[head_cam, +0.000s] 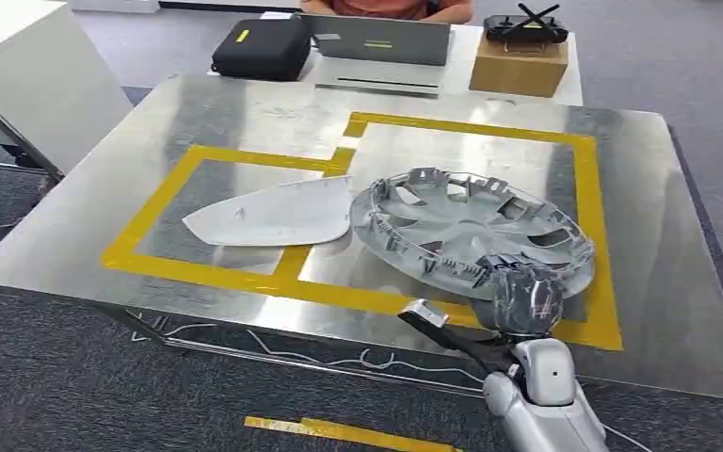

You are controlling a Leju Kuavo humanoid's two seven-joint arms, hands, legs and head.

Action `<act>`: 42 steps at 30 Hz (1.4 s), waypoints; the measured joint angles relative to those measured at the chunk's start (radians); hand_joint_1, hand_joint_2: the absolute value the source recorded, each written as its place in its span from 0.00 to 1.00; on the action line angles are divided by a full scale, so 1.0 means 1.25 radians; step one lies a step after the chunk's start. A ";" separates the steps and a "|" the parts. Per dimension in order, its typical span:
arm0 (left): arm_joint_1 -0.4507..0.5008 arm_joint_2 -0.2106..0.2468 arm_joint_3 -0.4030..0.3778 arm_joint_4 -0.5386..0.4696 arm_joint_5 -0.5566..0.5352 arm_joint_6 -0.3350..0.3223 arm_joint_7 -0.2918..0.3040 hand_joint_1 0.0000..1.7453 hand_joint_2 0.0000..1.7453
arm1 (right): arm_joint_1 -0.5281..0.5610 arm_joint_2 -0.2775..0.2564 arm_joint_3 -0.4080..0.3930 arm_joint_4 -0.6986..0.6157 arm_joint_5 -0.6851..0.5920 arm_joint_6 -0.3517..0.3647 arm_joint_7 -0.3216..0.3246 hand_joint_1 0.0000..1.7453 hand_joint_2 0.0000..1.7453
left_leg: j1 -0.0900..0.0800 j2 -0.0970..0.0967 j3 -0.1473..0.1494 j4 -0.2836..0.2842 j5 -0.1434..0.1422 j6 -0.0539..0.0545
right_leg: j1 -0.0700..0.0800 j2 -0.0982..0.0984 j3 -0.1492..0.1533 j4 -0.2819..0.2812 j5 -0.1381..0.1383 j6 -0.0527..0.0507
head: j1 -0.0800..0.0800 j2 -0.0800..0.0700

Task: Take the parts from the cabinet and place them on the table.

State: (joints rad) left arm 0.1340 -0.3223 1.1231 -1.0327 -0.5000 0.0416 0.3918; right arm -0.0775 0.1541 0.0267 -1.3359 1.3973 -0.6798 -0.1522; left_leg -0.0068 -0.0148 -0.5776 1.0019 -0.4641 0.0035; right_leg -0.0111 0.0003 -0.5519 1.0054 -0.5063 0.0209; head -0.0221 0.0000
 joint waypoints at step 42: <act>0.034 0.002 -0.101 -0.011 0.105 0.183 -0.063 0.00 1.00 | 0.007 0.006 -0.019 -0.002 -0.008 0.000 -0.002 1.00 1.00 | 0.000 0.000 0.000 0.000 0.000 0.000 | 0.000 0.000 0.000 0.000 0.000 0.000 | 0.000 0.000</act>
State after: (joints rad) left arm 0.1766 -0.3204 0.9971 -1.0460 -0.3688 0.2699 0.3131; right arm -0.0686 0.1614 0.0030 -1.3386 1.3878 -0.6798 -0.1541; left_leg -0.0068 -0.0148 -0.5777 1.0020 -0.4643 0.0038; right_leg -0.0111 0.0002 -0.5520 1.0054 -0.5062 0.0212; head -0.0225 0.0000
